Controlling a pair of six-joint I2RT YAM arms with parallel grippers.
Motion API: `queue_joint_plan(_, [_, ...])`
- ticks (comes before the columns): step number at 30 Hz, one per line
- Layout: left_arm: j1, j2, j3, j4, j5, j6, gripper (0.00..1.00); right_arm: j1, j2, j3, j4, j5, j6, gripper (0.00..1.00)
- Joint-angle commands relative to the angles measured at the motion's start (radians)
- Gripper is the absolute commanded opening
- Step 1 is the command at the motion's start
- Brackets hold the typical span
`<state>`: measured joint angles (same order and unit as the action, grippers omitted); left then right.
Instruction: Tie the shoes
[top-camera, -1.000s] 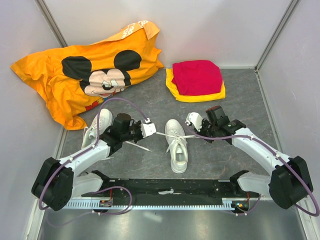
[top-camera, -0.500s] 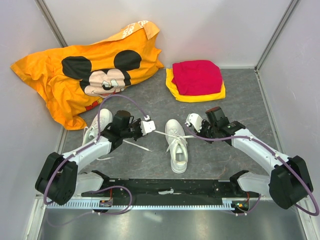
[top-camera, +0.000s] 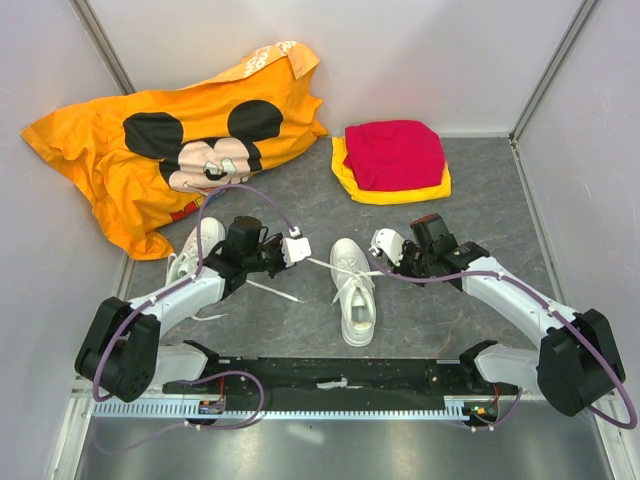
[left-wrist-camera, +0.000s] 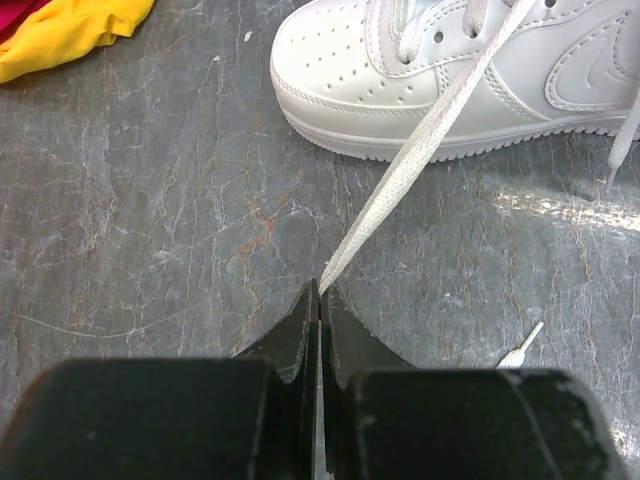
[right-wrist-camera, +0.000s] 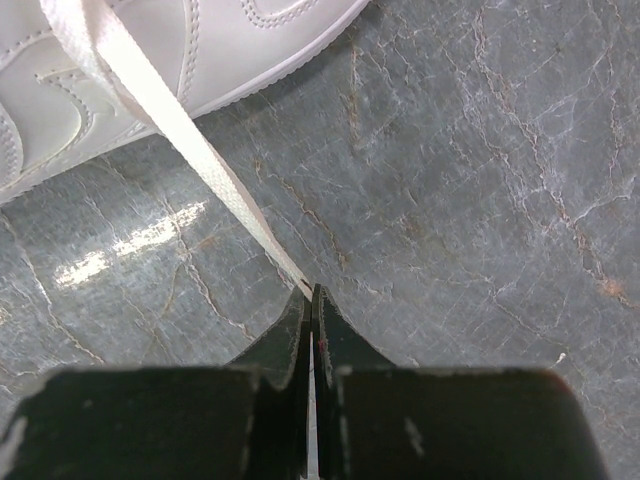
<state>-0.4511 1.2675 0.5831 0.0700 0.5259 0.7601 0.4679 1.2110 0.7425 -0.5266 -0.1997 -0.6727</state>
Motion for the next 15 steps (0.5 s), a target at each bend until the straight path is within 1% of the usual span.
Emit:
queue_joint_plan(1, [0.058,0.018,0.034,0.014,-0.11,0.056,0.02,-0.025,0.001,-0.028,-0.073,0.174,-0.048,0.0])
queue_joint_plan(15, [0.091,0.044,0.046,0.013,-0.087,0.082,0.02,-0.026,0.015,-0.046,-0.064,0.175,-0.057,0.0])
